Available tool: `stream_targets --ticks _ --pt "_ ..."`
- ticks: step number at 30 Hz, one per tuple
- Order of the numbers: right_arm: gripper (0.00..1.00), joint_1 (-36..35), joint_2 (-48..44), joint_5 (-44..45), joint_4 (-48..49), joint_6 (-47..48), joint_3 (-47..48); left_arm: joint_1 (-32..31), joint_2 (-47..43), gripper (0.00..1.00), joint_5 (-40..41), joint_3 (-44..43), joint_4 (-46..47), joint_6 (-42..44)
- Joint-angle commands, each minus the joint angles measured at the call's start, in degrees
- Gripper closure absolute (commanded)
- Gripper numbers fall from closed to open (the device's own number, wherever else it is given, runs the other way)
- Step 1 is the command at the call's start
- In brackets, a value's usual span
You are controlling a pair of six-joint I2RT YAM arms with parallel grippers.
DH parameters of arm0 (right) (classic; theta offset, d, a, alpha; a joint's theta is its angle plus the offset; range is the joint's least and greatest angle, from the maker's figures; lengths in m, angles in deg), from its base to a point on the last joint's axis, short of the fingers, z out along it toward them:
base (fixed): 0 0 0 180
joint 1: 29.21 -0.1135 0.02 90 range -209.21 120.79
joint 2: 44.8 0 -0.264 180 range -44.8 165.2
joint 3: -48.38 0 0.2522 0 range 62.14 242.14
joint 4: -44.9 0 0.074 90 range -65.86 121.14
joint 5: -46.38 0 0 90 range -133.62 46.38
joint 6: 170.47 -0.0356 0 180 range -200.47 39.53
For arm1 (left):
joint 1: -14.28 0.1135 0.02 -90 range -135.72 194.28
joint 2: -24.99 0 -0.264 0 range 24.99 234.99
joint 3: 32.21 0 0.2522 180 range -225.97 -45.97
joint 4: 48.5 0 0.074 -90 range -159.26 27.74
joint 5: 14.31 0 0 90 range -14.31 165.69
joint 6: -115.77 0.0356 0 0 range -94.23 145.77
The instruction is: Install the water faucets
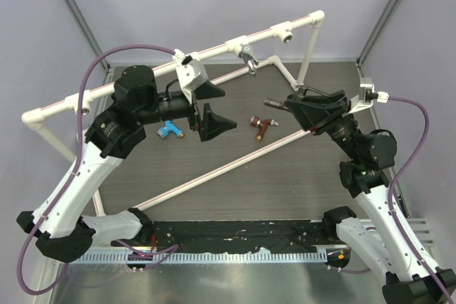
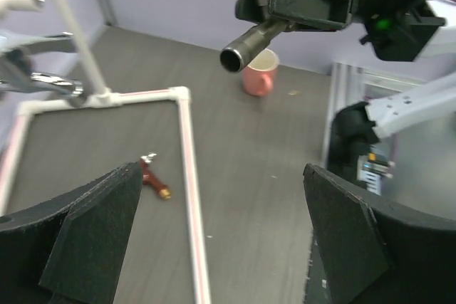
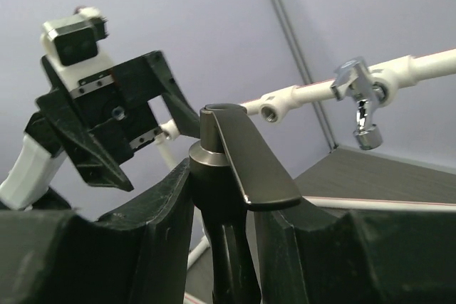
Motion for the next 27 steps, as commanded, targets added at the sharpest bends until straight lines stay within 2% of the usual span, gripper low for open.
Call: stream_targets --ticks 1,8,16,27 --pt "0.99 -0.2 0.2 -11.8 8.5 0.5 0.1 -0.9 2.2 0.00 -10.0 0.8 4.0 -6.2" --pt "0.99 -1.1 2.0 -16.4 10.5 0.2 0.1 -3.7 7.8 0.00 -12.9 -1.3 5.2 -7.5" --pt "0.99 -2.0 3.3 -17.5 11.2 0.8 0.0 -5.7 11.4 0.03 -14.0 -3.1 6.6 -7.9" --pt "0.99 -3.3 4.4 -17.4 10.4 1.5 0.4 -6.5 13.4 0.26 -15.9 -3.8 7.0 -7.6"
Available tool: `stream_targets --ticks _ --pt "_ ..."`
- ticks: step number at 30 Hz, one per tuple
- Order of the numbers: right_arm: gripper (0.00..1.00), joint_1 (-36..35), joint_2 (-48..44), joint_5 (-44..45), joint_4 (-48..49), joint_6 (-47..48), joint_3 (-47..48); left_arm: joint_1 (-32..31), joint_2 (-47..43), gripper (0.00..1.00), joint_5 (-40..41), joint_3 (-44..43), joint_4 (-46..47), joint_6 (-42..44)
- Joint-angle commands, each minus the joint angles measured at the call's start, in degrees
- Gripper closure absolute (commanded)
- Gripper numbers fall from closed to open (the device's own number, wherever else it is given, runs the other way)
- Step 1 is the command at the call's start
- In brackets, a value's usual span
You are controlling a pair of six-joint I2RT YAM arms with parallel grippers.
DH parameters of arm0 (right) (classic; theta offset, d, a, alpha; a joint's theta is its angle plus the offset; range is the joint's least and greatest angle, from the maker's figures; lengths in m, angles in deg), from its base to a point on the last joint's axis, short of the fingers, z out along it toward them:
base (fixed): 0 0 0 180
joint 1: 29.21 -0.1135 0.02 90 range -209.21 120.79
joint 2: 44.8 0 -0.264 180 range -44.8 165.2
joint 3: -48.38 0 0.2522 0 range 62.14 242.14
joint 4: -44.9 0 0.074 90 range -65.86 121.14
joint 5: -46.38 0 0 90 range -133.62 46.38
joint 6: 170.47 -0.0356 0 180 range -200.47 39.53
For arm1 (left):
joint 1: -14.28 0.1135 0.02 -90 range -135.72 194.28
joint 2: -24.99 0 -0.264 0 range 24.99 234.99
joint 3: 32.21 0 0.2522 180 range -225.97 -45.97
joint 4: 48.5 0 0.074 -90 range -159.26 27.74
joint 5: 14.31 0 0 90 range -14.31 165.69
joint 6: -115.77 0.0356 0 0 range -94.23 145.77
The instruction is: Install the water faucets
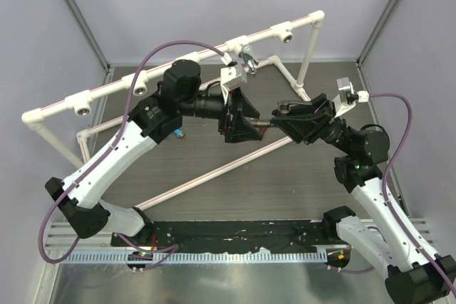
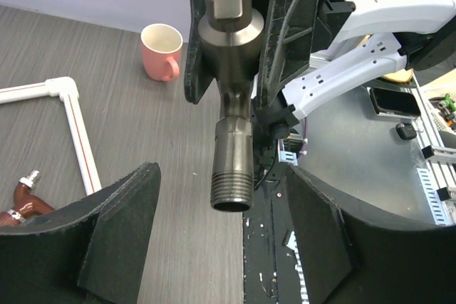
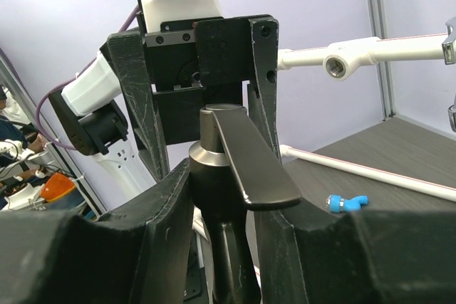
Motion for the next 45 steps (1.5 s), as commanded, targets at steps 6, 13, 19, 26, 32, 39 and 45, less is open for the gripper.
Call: stream_targets --ticks 6,13,19,26,32,39,45 --pt "0.99 -1.8 1.6 0.3 3.0 2.0 1.3 -0.6 0.7 0.46 -2.9 -2.7 3.3 0.2" --pt "0.87 -2.2 1.8 2.1 -4.7 6.7 3.4 -0.6 -1.6 1.00 -1.4 -0.4 1.9 4.7" --pt "0.38 -2.2 4.3 0.4 -29.0 16.1 13.3 -0.6 -7.5 1.00 3.9 3.9 -0.4 12.8" --pt "0.25 -2.2 6.5 -8.5 -32.9 17.8 15.6 -0.4 -11.5 1.00 6.7 7.1 -1.1 15.4" --pt "0.25 -2.3 7.5 -11.4 -31.7 17.8 15.2 -0.4 -11.9 1.00 6.4 7.9 0.4 14.6" --pt "0.30 -3.7 8.6 -12.5 -29.7 18.2 14.7 -0.3 -10.5 1.00 4.3 7.3 2.0 12.8" --pt "0.34 -4.9 9.4 -12.7 -29.4 19.2 14.7 -0.4 -9.9 1.00 3.5 7.1 3.4 11.5"
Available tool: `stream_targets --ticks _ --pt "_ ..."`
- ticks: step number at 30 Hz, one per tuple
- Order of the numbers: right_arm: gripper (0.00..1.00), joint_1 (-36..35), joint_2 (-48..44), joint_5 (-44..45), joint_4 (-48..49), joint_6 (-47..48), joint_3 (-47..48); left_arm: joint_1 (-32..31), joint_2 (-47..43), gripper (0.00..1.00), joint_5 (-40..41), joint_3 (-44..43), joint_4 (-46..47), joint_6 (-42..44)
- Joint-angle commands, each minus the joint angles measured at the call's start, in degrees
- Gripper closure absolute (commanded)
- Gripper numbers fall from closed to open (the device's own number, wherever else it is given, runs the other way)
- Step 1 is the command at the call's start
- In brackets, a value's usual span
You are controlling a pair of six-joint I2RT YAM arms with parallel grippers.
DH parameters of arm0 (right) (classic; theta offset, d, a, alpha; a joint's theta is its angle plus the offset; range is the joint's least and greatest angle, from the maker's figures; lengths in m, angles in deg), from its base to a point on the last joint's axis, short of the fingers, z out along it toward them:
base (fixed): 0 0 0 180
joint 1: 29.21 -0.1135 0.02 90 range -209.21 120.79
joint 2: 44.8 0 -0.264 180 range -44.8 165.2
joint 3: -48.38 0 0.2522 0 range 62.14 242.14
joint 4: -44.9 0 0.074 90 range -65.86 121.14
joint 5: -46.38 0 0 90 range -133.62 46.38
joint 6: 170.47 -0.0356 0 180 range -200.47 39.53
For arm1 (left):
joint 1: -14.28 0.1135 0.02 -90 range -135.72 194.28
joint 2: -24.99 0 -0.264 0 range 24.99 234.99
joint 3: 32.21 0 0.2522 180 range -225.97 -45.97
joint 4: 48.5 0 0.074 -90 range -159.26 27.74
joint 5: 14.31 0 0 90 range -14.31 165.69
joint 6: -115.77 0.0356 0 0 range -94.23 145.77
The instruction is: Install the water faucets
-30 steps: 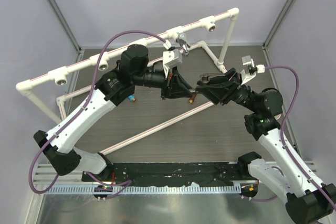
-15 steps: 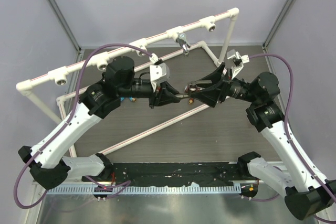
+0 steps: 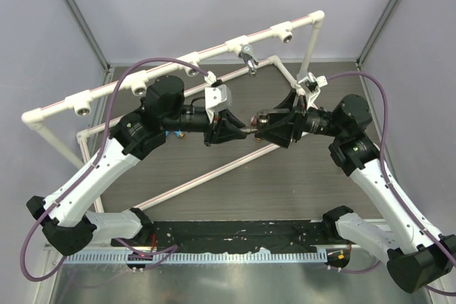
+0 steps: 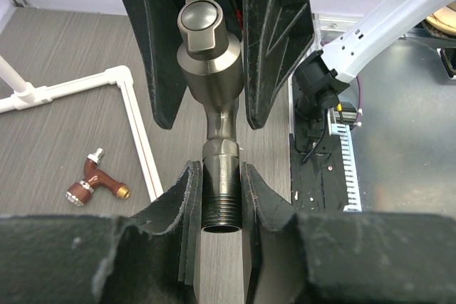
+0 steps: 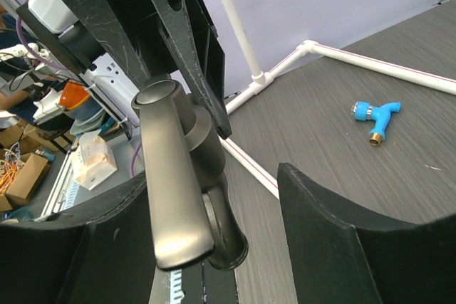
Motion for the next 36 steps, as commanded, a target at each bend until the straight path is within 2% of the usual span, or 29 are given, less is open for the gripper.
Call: stream_targets --ticks 1,6,10,11,12,13,14,15,16,18,19,22,24,26,28,30,31,33,34,36 --pt "0.35 -0.7 0.2 -0.5 2.4 1.4 1.2 -0.1 0.0 1.00 -2.8 -1.4 6.1 -1.6" --pt "0.43 -1.0 -0.1 -0.6 2.7 1.6 1.2 0.0 0.3 1.00 -3.1 -1.6 6.4 -2.1" --pt "0.64 -1.1 -0.3 -0.4 2.7 2.1 1.2 0.0 0.4 1.00 -2.9 -1.7 6.5 -2.4" --pt "0.78 -1.1 -0.5 0.2 2.1 2.4 1.2 -0.1 0.4 1.00 -2.3 -1.6 6.5 -2.4" --pt "0.84 -1.1 -0.6 0.5 1.7 2.9 1.2 -0.1 0.2 1.00 -1.8 -1.6 6.5 -2.4" --pt "0.96 -1.1 -0.8 1.0 1.1 4.3 1.3 0.0 0.1 1.00 -0.7 -1.6 6.4 -2.3" --pt "0.99 -1.1 -1.3 1.7 -0.8 5.1 1.5 -0.1 0.0 0.99 1.9 -1.7 6.2 -2.3" --pt "0.99 -1.1 -1.5 3.6 -1.8 5.8 2.0 0.0 -0.3 0.94 3.7 -1.9 5.4 -2.3" --pt "0.99 -1.1 -1.9 4.9 -2.8 7.6 2.2 0.0 -0.3 0.79 5.3 -2.2 4.9 -2.2" --pt "0.99 -1.1 -3.0 7.7 -4.9 9.0 2.6 -0.1 -0.4 0.66 9.6 -3.5 2.7 -1.7" --pt "0.99 -1.1 -3.4 8.5 -5.4 9.6 2.6 -0.1 -0.6 0.50 10.8 -3.9 1.9 -1.7" --pt "0.99 -1.1 -4.9 13.4 -8.6 13.1 3.8 0.0 -1.2 0.26 16.2 -5.9 -0.6 -1.3" --pt "0.99 -1.1 -6.5 15.9 -10.6 18.8 3.5 -0.1 -1.8 0.16 22.1 -7.6 -2.7 -1.1" --pt "0.99 -1.1 -7.5 21.9 -11.0 22.2 3.8 0.0 -2.5 0.10 26.6 -9.8 -5.1 -0.1" --pt "0.99 -1.1 -8.0 29.5 -12.4 25.4 5.3 -0.1 -2.5 0.02 36.2 -11.8 -6.9 1.5" --pt "0.99 -1.1 -8.0 33.8 -14.7 30.9 7.2 -0.1 -2.3 0.00 44.2 -15.1 -9.8 2.7" --pt "0.99 -1.1 -7.8 37.3 -15.1 32.4 7.9 -0.1 -2.1 0.00 51.3 -16.8 -10.5 4.3" --pt "0.99 -1.1 -7.7 41.4 -14.8 36.3 9.4 -0.1 -1.4 0.00 57.9 -18.2 -12.2 6.3" --pt "0.99 -1.1 -7.5 44.4 -14.2 37.9 9.8 -0.1 -1.0 0.00 65.4 -19.9 -13.3 8.5" --pt "0.99 -1.1 -6.8 47.4 -13.2 42.9 10.4 0.1 1.4 0.00 71.8 -22.0 -14.5 11.1"
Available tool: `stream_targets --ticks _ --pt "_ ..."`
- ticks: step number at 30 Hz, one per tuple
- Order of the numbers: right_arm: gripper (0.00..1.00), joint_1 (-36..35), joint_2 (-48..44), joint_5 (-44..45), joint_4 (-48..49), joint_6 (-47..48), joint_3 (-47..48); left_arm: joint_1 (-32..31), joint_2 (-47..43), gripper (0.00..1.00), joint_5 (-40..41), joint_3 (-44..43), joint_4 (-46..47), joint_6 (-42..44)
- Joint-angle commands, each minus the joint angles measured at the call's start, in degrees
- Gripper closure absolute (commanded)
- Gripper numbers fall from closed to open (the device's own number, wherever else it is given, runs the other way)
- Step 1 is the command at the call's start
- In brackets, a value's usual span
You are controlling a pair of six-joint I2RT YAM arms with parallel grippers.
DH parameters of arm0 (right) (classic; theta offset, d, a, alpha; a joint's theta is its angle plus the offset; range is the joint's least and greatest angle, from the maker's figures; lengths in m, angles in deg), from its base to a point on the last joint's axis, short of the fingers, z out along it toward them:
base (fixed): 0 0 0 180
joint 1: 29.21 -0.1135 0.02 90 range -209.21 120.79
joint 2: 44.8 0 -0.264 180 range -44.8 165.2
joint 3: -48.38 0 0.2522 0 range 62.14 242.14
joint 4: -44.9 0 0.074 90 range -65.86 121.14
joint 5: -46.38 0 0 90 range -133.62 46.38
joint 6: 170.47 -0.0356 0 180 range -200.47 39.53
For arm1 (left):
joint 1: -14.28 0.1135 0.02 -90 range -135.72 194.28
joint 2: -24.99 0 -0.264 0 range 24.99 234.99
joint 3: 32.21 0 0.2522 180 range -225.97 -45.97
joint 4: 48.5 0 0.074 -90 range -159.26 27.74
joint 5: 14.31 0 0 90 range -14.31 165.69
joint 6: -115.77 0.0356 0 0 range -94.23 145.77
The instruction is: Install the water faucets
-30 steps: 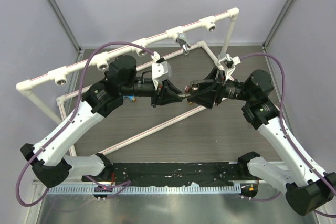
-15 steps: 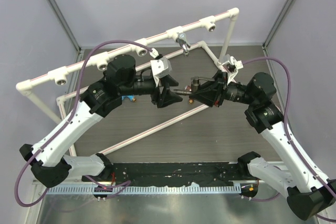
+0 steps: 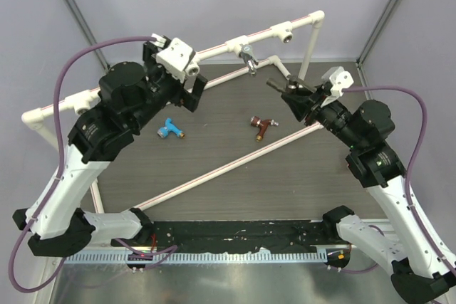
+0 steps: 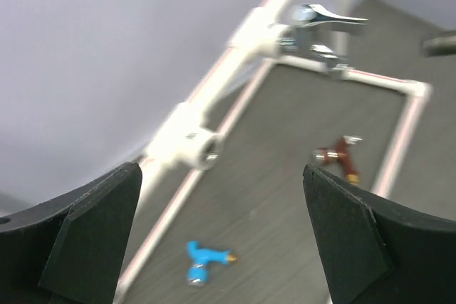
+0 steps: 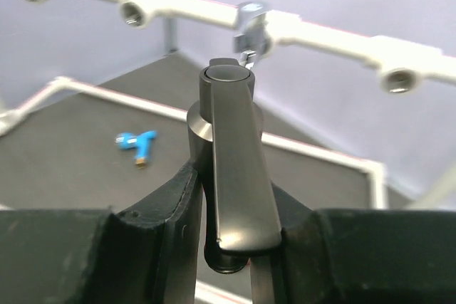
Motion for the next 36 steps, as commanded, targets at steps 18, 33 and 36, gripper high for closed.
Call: stream_targets --ticks 18,33,36 --pt "0.99 1.4 15.7 26.0 32.3 39.6 -4.2 14.1 7.4 0.00 19.6 -1.1 -6.5 22.5" --pt "0.99 3.4 20.4 25.1 41.7 36.6 -5.0 14.9 11.8 0.09 26.6 8.6 9.1 29.7" --pt "0.99 3.5 21.8 24.9 43.0 36.7 -4.9 14.9 12.0 0.29 26.3 9.1 9.1 30.1"
